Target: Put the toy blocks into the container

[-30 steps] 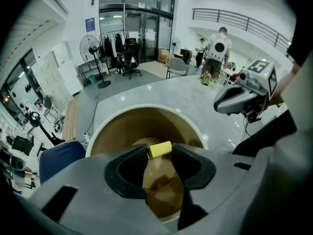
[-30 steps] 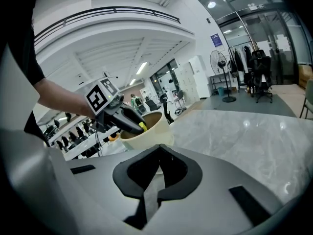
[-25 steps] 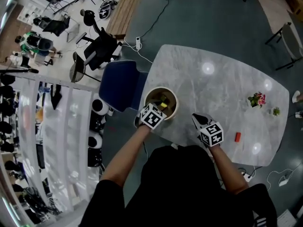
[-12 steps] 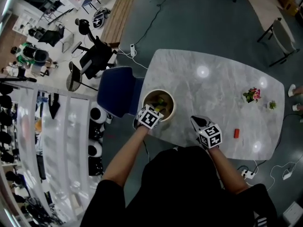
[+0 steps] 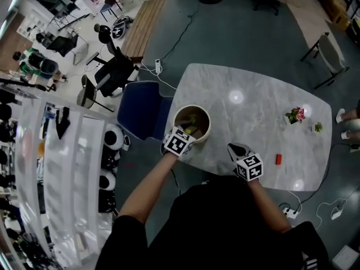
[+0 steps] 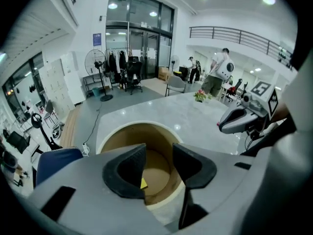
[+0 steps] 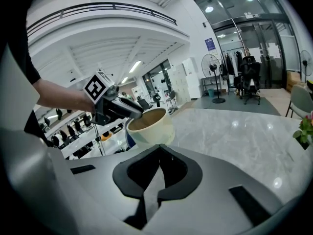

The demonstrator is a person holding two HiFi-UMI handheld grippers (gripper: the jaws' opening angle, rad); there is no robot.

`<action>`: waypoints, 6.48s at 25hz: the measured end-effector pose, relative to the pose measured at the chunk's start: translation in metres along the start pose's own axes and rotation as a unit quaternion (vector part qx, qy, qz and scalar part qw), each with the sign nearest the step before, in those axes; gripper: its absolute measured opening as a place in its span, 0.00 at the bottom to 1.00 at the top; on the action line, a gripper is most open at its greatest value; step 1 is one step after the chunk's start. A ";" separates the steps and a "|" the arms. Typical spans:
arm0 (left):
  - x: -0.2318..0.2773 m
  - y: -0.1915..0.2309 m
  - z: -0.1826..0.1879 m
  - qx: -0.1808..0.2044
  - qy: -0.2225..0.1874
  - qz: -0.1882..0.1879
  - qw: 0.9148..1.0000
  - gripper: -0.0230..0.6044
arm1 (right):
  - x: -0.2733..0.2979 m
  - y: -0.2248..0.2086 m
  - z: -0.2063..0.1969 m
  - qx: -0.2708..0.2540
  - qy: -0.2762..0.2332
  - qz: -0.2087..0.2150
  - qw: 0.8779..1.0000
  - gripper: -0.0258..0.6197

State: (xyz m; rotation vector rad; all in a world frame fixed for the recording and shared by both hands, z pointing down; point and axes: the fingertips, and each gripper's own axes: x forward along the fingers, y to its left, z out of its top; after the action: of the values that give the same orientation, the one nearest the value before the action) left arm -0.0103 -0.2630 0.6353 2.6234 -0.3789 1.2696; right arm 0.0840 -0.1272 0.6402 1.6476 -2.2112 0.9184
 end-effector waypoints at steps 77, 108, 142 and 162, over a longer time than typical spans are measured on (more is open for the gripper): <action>0.074 -0.409 0.069 -0.198 -0.181 0.025 0.963 0.05 | -0.195 -0.252 -0.218 0.051 0.125 -0.090 0.987 0.33; 0.014 -0.349 -0.029 -0.265 -0.205 0.029 0.942 0.05 | -0.160 -0.237 -0.233 0.004 0.199 -0.182 0.963 0.24; -0.178 -0.185 -0.160 -0.264 -0.308 0.113 0.907 0.05 | -0.022 0.043 -0.065 -0.040 0.067 -0.072 0.994 0.24; -0.196 -0.114 -0.165 -0.285 -0.324 0.137 0.892 0.05 | 0.069 0.118 0.049 -0.138 0.019 0.007 0.990 0.24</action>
State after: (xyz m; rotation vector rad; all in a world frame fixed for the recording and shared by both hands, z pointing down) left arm -0.2135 -0.0795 0.5735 2.4184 -1.0693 0.1987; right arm -0.0403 -0.1909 0.5983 1.4772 -2.2096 0.6075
